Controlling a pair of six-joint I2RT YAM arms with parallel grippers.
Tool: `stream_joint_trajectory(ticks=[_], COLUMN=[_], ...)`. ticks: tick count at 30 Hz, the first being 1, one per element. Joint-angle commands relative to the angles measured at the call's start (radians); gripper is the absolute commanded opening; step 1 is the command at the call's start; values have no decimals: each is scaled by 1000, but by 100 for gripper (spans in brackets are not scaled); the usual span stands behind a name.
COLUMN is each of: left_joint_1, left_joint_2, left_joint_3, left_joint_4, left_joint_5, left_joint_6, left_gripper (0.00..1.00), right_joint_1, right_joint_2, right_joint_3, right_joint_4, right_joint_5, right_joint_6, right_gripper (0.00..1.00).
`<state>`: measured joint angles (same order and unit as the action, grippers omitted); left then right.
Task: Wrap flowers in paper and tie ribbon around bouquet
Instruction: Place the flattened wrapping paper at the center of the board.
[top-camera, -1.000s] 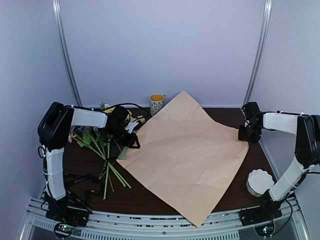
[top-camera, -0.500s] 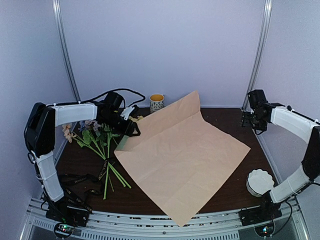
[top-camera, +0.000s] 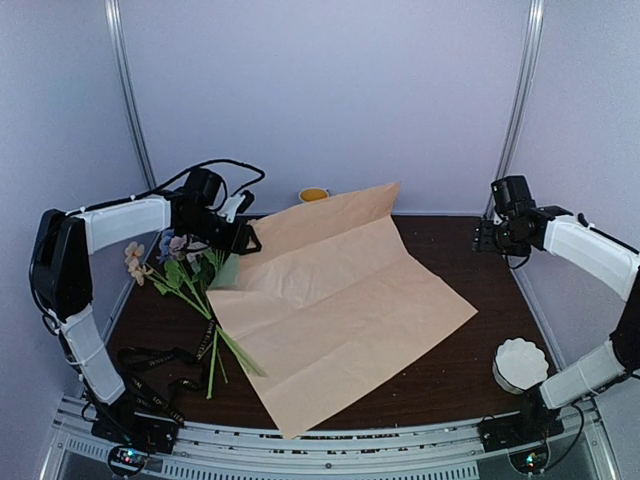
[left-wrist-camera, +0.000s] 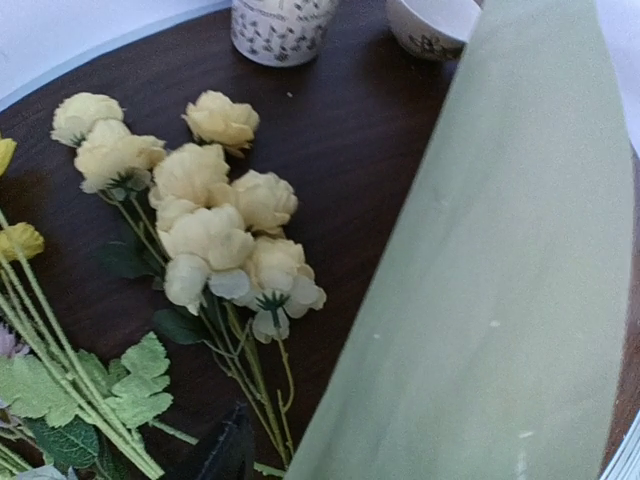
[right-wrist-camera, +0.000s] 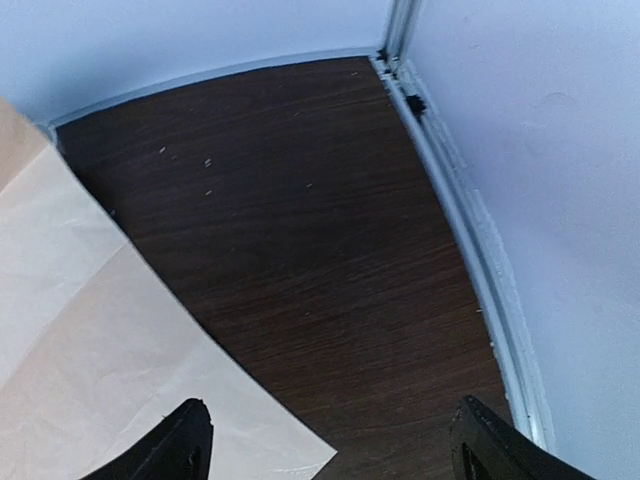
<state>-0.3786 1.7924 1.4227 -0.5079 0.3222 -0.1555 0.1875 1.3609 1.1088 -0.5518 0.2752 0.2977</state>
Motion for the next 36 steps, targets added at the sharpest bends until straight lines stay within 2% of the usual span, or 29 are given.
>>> stream_joint_trajectory(ticks=[1,5,8,11,14,19,21,23,27,29,30,33,36], left_joint_1=[-37,-43,-76,-133,-187,-205,-204,-206,-205,-205,-204,-206,-204], left_joint_2=[51,72,93,126,154,143,134,123,112,107,102,82,56], left_joint_3=[-29,-49,-78,-100,-113,-165,-183,-192,-135,-87,-68,-41,-47], left_joint_4=[-10,16,75,159,250,322,335,328,225,162,133,83,67], left_joint_5=[0,-2,62,154,216,136,121,100,28,-11,-40,-117,-145], left_joint_6=[-11,-46,-95,-159,-233,-332,-347,-340,-252,-201,-184,-145,-114], left_gripper=[50,20,6,2,2,4,12,26,62,87,96,98,98], right_joint_1=[98,103,96,96,97,112,122,123,143,149,152,163,168], right_joint_2=[36,68,50,36,36,63,98,147,202,229,243,273,296], right_joint_3=[-43,-92,-134,-156,-188,-259,-285,-290,-242,-218,-207,-184,-167], right_joint_4=[14,-30,-24,-39,-48,5,29,45,17,-16,-31,-69,-90], right_joint_5=[-167,-144,-135,-141,-165,-226,-229,-235,-201,-192,-179,-136,-124], right_joint_6=[-33,45,73,86,90,111,115,115,100,95,92,82,67], right_gripper=[84,85,86,85,85,82,82,81,81,81,81,81,75])
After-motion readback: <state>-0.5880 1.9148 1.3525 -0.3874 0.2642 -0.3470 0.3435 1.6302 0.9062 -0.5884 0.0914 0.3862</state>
